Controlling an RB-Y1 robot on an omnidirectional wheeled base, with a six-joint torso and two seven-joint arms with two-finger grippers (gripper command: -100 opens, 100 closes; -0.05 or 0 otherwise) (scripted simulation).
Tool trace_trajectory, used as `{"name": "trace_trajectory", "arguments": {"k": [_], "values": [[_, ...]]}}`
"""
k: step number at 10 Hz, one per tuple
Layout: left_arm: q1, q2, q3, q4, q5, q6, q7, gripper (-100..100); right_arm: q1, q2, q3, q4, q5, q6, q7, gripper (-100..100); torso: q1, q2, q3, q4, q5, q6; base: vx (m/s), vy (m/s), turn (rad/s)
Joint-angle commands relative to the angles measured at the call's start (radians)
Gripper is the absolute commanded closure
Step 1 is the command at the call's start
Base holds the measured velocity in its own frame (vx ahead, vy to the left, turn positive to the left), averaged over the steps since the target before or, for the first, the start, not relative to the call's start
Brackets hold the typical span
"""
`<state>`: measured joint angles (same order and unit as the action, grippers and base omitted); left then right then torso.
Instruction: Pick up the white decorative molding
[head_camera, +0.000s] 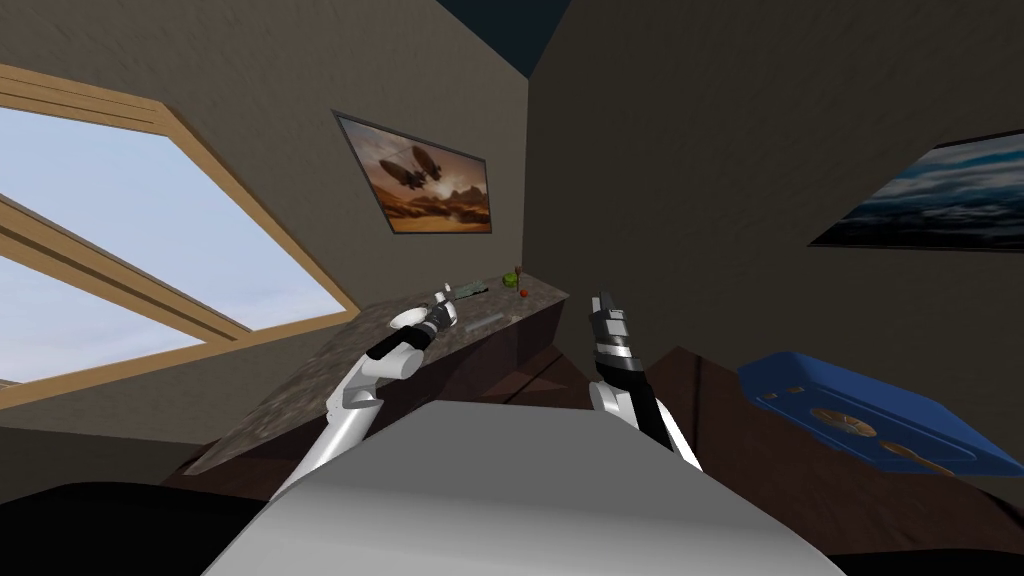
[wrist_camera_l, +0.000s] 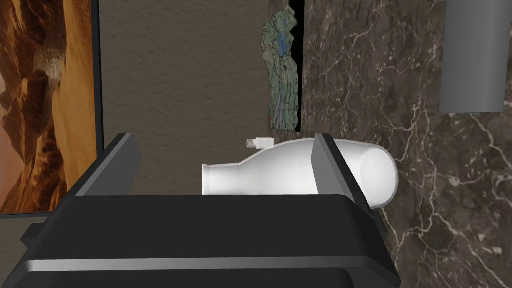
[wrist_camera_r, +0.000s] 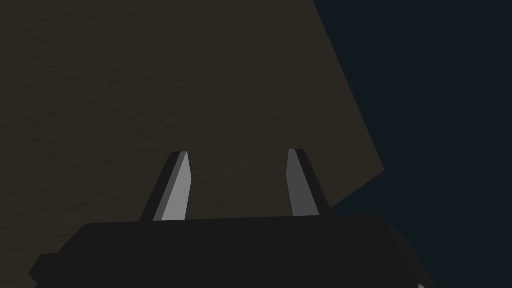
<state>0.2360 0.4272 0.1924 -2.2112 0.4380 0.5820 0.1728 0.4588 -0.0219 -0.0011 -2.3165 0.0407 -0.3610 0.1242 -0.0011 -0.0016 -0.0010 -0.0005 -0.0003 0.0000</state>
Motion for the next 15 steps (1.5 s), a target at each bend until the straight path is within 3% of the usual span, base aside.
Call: {"name": "trace_trajectory", "arguments": {"k": [1, 3, 4, 6, 7, 9, 10, 12, 13, 15], "values": [[-0.014, 0.021, 0.012, 0.019, 0.032, 0.050, 0.020, -100, 0.000, 0.000, 0.000, 0.000, 0.000, 0.000, 0.000, 0, 0.000, 0.000, 0.000, 0.000, 0.000, 0.000, 0.035, -0.032, -0.039], [-0.014, 0.021, 0.012, 0.019, 0.032, 0.087, 0.020, -100, 0.000, 0.000, 0.000, 0.000, 0.000, 0.000, 0.000, 0, -0.001, -0.001, -0.001, 0.000, 0.000, 0.000, 0.024, -0.023, -0.009], [-0.030, 0.039, 0.024, 0.038, 0.061, 0.123, 0.040, -100, 0.000, 0.000, 0.000, 0.000, 0.000, 0.000, 0.000, 0, 0.000, 0.000, 0.000, 0.000, 0.000, 0.000, 0.021, -0.031, -0.063], [-0.030, 0.039, 0.024, 0.038, 0.061, 0.164, 0.040, -100, 0.000, 0.000, 0.000, 0.000, 0.000, 0.000, 0.000, 0, -0.001, 0.000, 0.000, 0.000, 0.000, 0.000, 0.026, -0.024, -0.006], [-0.044, 0.057, 0.035, 0.058, 0.087, 0.205, 0.060, -100, 0.000, 0.000, 0.000, 0.000, 0.000, 0.000, 0.000, 0, 0.000, 0.000, 0.000, 0.000, 0.000, 0.000, 0.033, -0.034, -0.083], [-0.044, 0.057, 0.035, 0.058, 0.087, 0.241, 0.060, -100, 0.000, 0.000, 0.000, 0.000, 0.000, 0.000, 0.000, 0, 0.000, -0.001, 0.000, 0.000, 0.000, 0.000, 0.027, -0.018, -0.007], [-0.058, 0.075, 0.047, 0.079, 0.112, 0.278, 0.080, -100, 0.000, 0.000, 0.000, 0.000, 0.000, 0.000, 0.000, 0, 0.000, 0.000, 0.000, 0.000, 0.000, 0.000, 0.042, -0.035, -0.080], [-0.058, 0.075, 0.047, 0.079, 0.112, 0.317, 0.080, -100, 0.000, 0.000, 0.000, 0.000, 0.000, 0.000, 0.000, 0, -0.001, -0.001, -0.001, 0.000, 0.000, 0.000, 0.030, -0.027, -0.016], [-0.070, 0.092, 0.058, 0.101, 0.136, 0.352, 0.100, -100, 0.000, 0.000, 0.000, 0.000, 0.000, 0.000, 0.000, 0, 0.000, 0.000, 0.000, 0.000, 0.000, 0.000, 0.033, -0.035, -0.090], [-0.070, 0.092, 0.058, 0.101, 0.136, 0.393, 0.100, -100, 0.000, 0.000, 0.000, 0.000, 0.000, 0.000, 0.000, 0, -0.001, -0.001, -0.001, 0.000, 0.000, 0.000, 0.027, -0.022, -0.021]]}}
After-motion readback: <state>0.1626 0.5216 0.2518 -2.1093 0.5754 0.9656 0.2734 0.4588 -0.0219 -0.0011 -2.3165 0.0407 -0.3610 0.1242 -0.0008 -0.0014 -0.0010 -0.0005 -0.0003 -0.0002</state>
